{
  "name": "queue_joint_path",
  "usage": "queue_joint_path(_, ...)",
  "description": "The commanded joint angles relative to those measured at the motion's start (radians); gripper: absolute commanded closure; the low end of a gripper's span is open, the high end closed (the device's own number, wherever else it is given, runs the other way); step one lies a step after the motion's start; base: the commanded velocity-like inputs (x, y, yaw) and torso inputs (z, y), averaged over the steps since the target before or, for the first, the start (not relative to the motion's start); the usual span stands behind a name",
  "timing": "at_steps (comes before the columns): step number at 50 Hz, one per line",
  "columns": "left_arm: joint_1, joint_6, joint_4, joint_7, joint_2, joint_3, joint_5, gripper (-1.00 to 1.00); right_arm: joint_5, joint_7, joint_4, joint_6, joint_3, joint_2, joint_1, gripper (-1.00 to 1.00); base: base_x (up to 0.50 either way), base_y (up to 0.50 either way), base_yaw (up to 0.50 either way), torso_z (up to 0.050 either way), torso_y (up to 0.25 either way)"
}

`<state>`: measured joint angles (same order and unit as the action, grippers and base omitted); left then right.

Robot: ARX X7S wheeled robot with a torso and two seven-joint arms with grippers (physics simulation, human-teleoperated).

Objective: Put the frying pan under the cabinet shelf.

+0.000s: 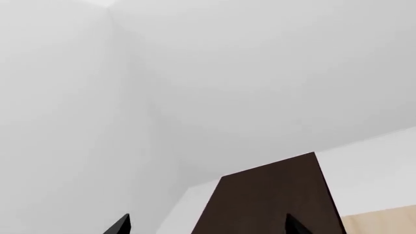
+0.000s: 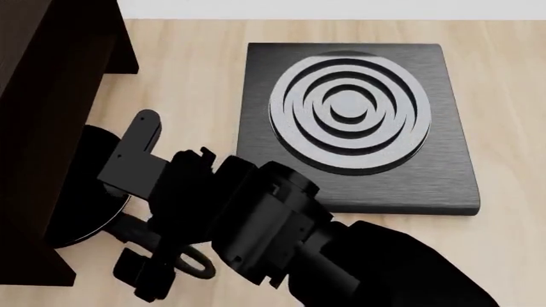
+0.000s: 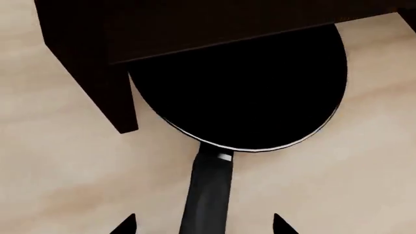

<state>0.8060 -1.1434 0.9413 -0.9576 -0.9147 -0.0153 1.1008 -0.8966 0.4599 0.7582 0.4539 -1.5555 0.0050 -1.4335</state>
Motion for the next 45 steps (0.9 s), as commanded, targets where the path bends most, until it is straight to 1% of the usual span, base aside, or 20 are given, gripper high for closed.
queue_joint_path(1,-0.068,0.058,-0.003,0.031,0.006,-0.035,-0.088,-1.00,-0.012,0.013,-0.014,-0.002,0.014,-0.005,-0.005,-1.00,0.00,0.00,0.00,0.000,0.000)
queue_joint_path(20,-0.048,0.100,-0.014,0.064,0.059,-0.138,-0.158,-1.00,-0.012,0.013,-0.014,-0.002,0.014,-0.005,-0.005,-1.00,0.00,0.00,0.00,0.000,0.000)
queue_joint_path(21,-0.049,0.107,-0.019,0.071,0.062,-0.148,-0.170,-1.00,-0.037,-0.075,0.136,-0.152,0.025,-0.005,-0.002,-1.00,0.00,0.00,0.00,0.000,0.000)
queue_joint_path(22,-0.052,0.113,-0.023,0.075,0.063,-0.150,-0.174,-1.00,-0.032,-0.072,0.210,-0.202,0.025,-0.005,-0.002,-1.00,0.00,0.00,0.00,0.000,0.000)
queue_joint_path(35,-0.053,0.171,-0.074,0.124,0.093,-0.204,-0.236,-1.00,-0.058,-0.140,0.265,-0.299,0.030,-0.005,-0.016,-1.00,0.00,0.00,0.00,0.000,0.000)
queue_joint_path(39,-0.041,0.165,-0.075,0.124,0.100,-0.215,-0.236,-1.00,-0.052,-0.151,0.271,-0.308,0.032,-0.005,-0.021,-1.00,0.00,0.00,0.00,0.000,0.000)
queue_joint_path(45,0.005,0.123,-0.055,0.102,0.108,-0.210,-0.191,-1.00,-0.063,-0.170,0.298,-0.334,0.038,-0.005,-0.047,-1.00,0.00,0.00,0.00,0.000,0.000)
